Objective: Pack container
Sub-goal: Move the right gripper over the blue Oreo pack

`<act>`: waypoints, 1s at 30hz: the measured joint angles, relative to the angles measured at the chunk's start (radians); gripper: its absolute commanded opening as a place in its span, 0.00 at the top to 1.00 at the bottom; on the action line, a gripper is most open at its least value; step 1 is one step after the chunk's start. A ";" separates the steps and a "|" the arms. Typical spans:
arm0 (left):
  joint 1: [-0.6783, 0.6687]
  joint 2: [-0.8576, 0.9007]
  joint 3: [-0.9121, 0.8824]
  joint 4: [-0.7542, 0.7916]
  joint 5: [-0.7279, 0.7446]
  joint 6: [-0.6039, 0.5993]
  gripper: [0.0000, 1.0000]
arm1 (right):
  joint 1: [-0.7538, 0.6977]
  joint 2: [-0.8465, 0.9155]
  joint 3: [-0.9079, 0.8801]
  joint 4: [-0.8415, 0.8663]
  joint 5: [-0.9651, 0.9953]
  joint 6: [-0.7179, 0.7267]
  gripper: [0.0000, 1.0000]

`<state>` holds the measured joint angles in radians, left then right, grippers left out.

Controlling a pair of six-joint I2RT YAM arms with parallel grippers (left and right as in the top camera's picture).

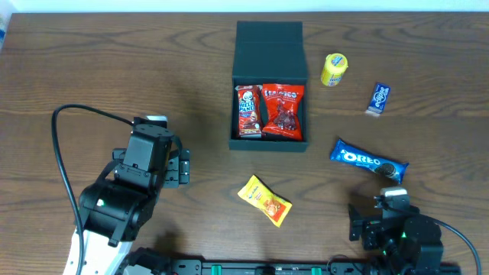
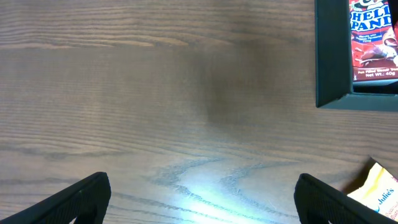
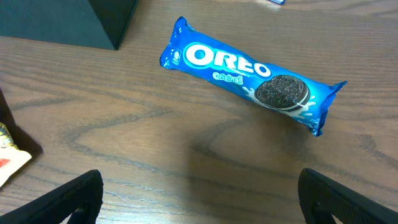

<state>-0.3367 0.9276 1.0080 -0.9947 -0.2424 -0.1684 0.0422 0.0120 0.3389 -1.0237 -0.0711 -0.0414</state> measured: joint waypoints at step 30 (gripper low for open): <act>0.000 0.000 0.000 0.000 0.000 0.009 0.05 | 0.000 0.888 0.644 -0.112 0.000 0.000 0.01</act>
<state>-0.3367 0.9276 1.0080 -0.9943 -0.2420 -0.1593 0.0422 0.9001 0.9825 -1.1358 -0.0715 -0.0414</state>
